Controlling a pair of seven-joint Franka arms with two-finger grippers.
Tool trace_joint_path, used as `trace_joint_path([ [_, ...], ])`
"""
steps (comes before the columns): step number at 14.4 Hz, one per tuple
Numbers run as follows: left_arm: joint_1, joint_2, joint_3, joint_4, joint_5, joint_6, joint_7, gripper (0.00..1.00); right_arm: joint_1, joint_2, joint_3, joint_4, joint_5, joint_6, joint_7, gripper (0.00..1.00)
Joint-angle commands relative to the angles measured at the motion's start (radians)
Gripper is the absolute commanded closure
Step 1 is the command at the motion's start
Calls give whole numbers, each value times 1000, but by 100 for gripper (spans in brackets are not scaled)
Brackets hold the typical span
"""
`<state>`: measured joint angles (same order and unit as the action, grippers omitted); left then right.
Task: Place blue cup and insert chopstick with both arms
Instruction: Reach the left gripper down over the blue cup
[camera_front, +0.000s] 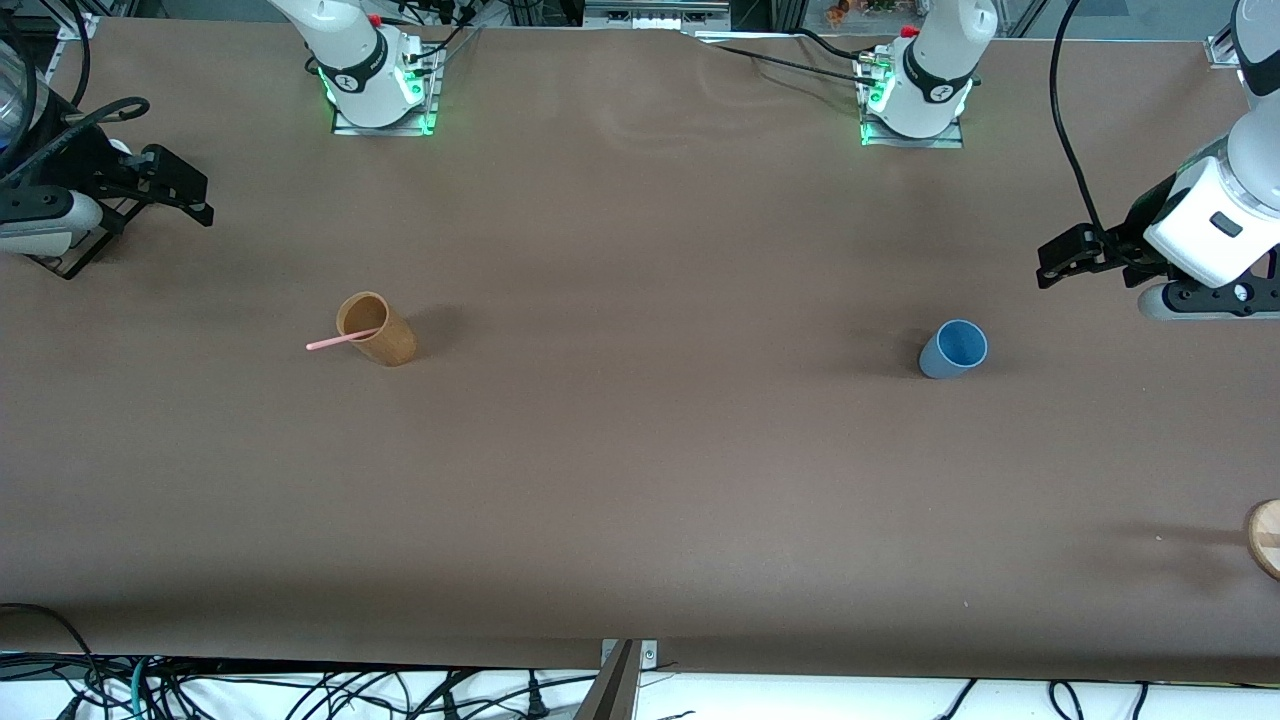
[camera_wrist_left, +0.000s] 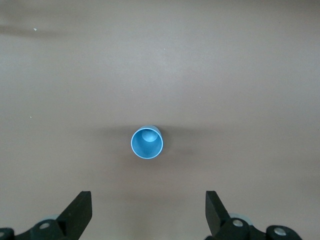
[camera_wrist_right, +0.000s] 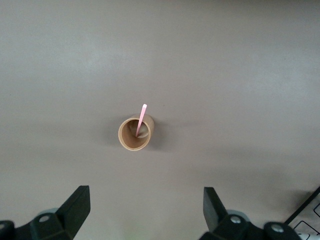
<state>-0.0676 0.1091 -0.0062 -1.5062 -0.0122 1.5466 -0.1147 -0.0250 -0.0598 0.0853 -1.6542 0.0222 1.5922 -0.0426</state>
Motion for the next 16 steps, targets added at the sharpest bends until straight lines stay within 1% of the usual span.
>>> trace_joint_path([
  [1, 8, 18, -8, 38, 14, -17, -5, 0, -7, 3, 1, 18, 15, -17, 3, 0],
  [14, 5, 23, -8, 38, 18, -17, 4, 0, -6, 11, 1, 27, 13, -20, 1, 0],
  [15, 6, 29, -8, 35, 20, -16, 4, 0, -6, 11, 1, 27, 13, -20, 3, 0],
  [16, 6, 55, -5, 37, 29, -10, 4, 0, -6, 11, 1, 27, 13, -20, 3, 0],
])
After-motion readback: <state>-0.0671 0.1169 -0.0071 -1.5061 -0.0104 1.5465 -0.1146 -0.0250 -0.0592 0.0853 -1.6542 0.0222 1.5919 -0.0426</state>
